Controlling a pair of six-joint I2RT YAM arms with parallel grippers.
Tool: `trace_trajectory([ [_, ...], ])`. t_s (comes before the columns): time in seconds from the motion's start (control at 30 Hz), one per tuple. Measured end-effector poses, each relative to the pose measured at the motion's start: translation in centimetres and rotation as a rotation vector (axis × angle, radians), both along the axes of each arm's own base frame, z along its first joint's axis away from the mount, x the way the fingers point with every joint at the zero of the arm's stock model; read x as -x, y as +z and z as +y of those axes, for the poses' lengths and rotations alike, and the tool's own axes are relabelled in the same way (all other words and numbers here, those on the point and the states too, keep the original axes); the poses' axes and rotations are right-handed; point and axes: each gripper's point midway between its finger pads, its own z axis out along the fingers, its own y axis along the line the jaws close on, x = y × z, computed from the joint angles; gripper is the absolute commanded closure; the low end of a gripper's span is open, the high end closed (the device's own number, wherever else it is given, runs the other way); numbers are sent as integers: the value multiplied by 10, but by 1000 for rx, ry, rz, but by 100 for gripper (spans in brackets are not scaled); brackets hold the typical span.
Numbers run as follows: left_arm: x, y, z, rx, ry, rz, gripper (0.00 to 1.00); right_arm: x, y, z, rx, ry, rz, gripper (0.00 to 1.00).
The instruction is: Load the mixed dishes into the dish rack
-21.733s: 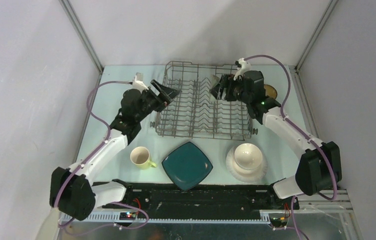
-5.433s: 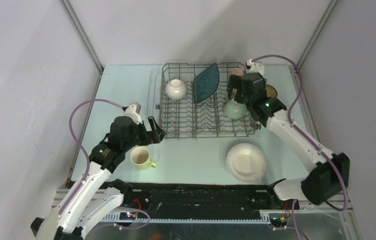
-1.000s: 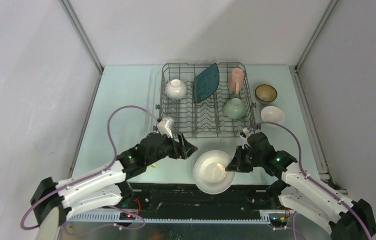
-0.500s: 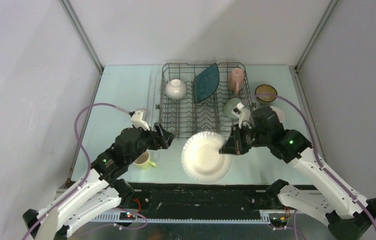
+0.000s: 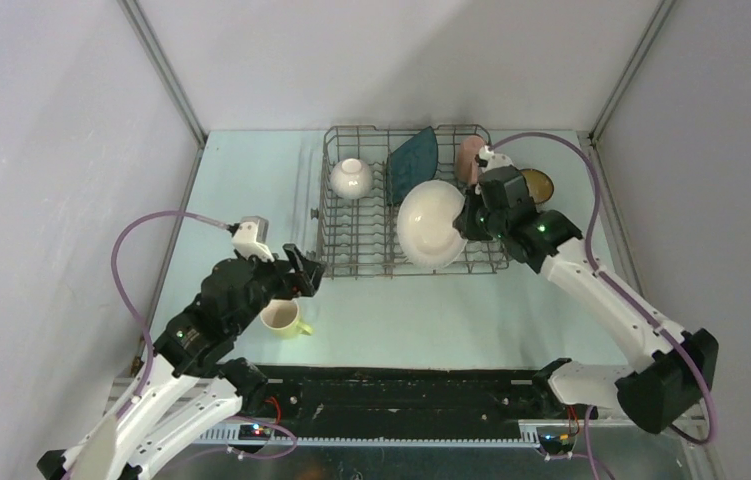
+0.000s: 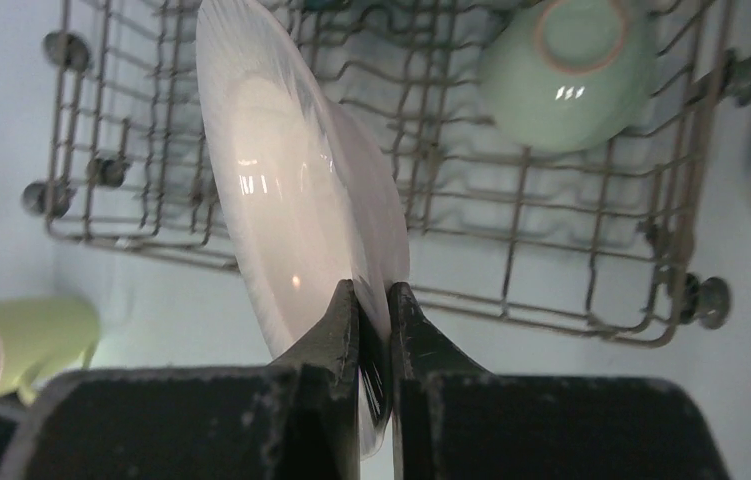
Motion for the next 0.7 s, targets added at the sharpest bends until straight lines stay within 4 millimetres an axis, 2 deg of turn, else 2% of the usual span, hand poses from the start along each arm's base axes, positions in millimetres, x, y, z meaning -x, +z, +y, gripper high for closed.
trace_trajectory([
  [0.17, 2, -9, 15, -38, 60, 21, 9, -30, 9, -2, 80, -79, -53, 100],
  [0.27, 4, -11, 21, -61, 82, 38, 9, -46, 24, 9, 125, -90, -101, 100],
  [0.37, 4, -3, 26, -68, 99, 35, 9, -59, 33, 22, 154, -91, -123, 100],
  [0.5, 4, 9, 32, -70, 125, 19, 9, -71, 28, 40, 178, -73, -100, 100],
  [0.7, 7, 10, 40, -73, 146, 10, 9, -87, 3, 63, 253, -87, -18, 100],
])
